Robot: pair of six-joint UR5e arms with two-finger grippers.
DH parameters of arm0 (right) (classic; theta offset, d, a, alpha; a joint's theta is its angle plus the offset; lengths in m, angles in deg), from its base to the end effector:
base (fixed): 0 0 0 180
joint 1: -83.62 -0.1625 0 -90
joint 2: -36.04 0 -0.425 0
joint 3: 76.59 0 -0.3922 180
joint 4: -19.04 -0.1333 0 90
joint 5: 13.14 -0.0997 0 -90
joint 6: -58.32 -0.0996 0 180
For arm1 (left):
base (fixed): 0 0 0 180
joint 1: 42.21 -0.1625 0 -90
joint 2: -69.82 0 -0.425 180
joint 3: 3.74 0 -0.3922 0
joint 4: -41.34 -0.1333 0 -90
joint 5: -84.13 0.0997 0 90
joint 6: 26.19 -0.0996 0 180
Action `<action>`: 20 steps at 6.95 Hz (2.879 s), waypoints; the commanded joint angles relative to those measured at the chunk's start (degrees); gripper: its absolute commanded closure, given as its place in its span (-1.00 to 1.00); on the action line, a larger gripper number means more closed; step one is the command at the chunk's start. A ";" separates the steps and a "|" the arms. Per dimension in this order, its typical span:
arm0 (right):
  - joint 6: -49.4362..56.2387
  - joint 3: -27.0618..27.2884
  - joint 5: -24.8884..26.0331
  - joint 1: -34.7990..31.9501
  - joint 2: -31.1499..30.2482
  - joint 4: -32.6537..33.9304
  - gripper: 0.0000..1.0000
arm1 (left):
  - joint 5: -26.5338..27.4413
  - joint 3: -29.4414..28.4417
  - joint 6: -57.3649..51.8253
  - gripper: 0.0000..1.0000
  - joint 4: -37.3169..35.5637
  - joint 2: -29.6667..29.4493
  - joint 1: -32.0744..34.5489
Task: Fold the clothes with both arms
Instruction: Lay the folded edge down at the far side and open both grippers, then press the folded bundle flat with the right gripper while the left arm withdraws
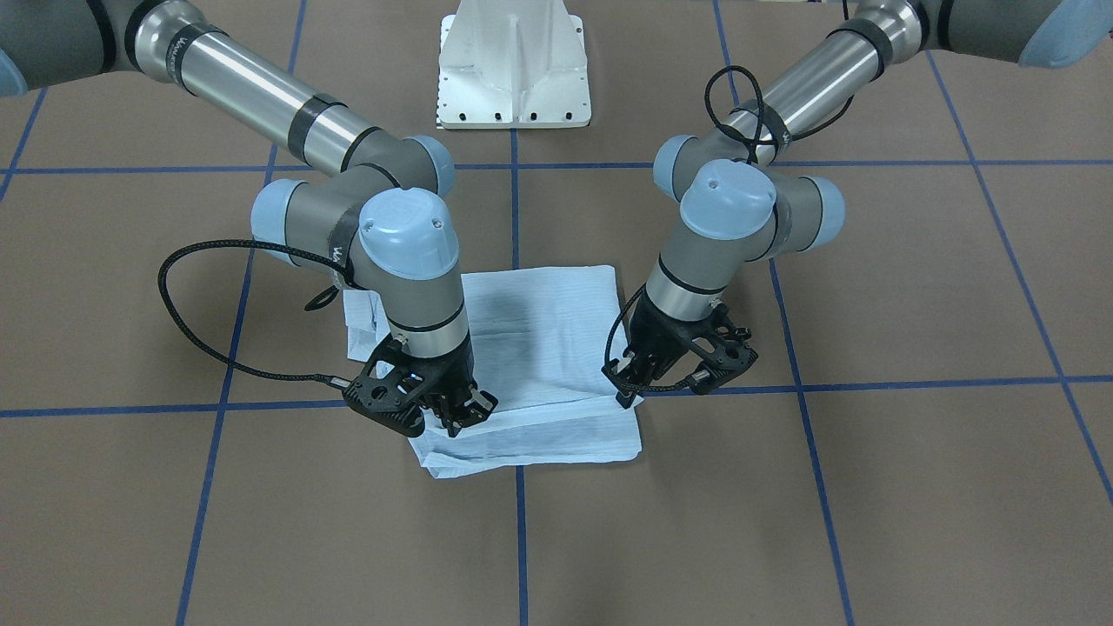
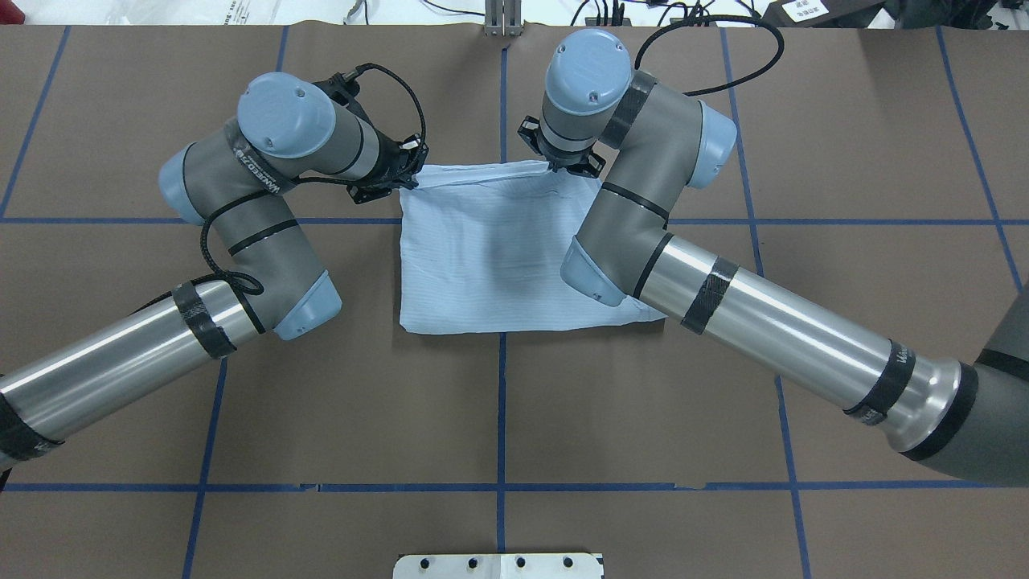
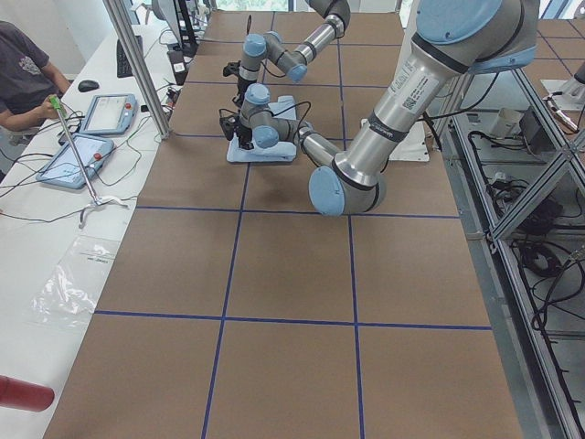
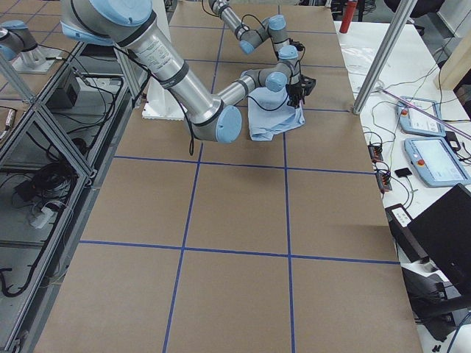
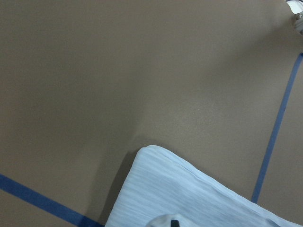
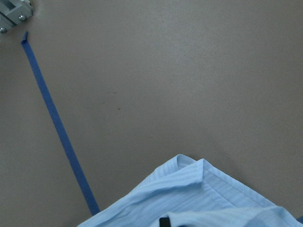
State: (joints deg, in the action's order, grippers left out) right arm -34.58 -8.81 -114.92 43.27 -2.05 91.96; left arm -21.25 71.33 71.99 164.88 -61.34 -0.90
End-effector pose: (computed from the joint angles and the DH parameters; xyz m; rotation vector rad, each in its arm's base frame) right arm -0.5476 -0.6135 0.2246 0.0787 -0.8471 0.6259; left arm 0.5038 -0.5851 0.2713 0.0632 1.0829 -0.6396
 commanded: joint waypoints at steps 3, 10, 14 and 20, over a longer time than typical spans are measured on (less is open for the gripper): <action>0.00 -1.15 0.18 0.62 0.03 -2.52 -0.99 | 0.00 -0.19 0.34 0.16 0.12 0.03 0.00; 9.54 0.25 0.70 4.74 0.20 -4.37 -1.00 | -4.56 0.85 -5.52 -0.59 -1.63 3.96 6.76; 27.85 -7.26 2.72 5.81 4.38 -4.28 -1.00 | -4.66 2.18 -9.50 -0.59 -1.63 7.06 9.14; 29.27 -17.41 9.41 3.00 9.17 -7.70 -0.97 | -4.83 2.18 -9.59 -0.59 -1.63 7.24 9.23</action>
State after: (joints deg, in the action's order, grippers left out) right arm -5.40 -25.33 -105.92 47.40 7.02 85.02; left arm -26.07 73.51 62.40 163.23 -54.11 8.34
